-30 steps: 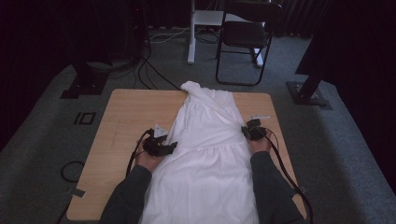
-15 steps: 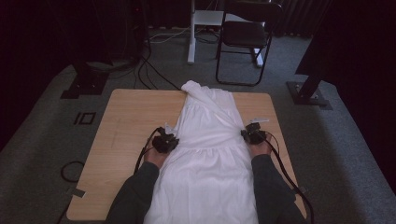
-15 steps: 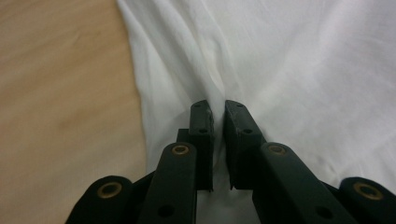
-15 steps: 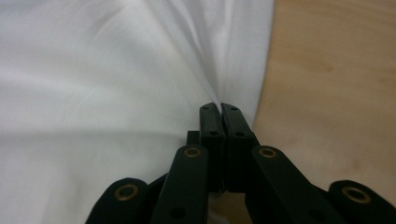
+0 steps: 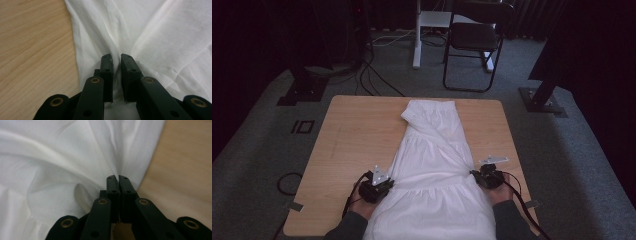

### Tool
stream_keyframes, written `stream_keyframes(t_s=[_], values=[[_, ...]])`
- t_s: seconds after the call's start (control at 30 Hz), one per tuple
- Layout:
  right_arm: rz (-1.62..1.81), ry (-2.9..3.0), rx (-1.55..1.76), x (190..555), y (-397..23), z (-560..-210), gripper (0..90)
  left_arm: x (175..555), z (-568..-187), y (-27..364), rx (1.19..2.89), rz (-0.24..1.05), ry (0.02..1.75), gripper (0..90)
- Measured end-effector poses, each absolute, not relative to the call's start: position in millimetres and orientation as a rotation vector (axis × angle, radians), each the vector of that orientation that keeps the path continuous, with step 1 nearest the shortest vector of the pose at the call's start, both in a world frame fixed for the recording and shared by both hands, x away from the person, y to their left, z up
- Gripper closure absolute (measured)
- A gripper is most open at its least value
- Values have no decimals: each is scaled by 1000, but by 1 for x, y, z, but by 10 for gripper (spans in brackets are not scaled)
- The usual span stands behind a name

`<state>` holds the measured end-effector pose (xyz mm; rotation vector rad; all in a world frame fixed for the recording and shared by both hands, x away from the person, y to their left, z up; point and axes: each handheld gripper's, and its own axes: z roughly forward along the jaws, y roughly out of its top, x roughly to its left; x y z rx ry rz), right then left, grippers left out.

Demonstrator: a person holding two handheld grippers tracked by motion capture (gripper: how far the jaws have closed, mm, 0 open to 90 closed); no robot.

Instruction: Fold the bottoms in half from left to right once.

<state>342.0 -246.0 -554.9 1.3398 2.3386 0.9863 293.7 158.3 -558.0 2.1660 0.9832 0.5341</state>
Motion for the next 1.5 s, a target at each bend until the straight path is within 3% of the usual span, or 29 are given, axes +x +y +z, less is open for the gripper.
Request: stream_keyframes(t_s=[0.13,0.17,0.37,0.6,0.73,0.8,0.87,0.9,1.03,1.37,1.4,1.5], values=[[1017,2329,1301,349,-245,-542,530,299,-558,158,2158,517,992,760],[1042,2316,1300,353,-245,-538,494,300,-558,159,2152,512,996,754],[1125,2284,1165,401,-219,-513,448,302,-560,160,2127,494,998,724],[992,2360,1030,446,-155,-523,318,301,-562,161,2112,494,998,725],[829,2331,1025,459,-143,-536,381,300,-562,160,2110,503,998,728],[844,2197,1133,465,-159,-533,559,299,-562,160,2110,504,996,730],[908,2112,1238,467,-181,-527,829,299,-562,160,2114,504,992,736],[898,2090,1282,469,-193,-528,894,299,-562,160,2114,504,991,742],[931,2131,1392,475,-214,-544,900,298,-562,159,2119,511,987,753],[903,2113,1376,467,-214,-548,900,295,-561,159,2129,485,976,749],[905,2112,1375,466,-214,-548,900,295,-560,159,2129,468,978,736],[899,2129,1375,466,-215,-549,899,299,-554,161,2127,444,961,570]])
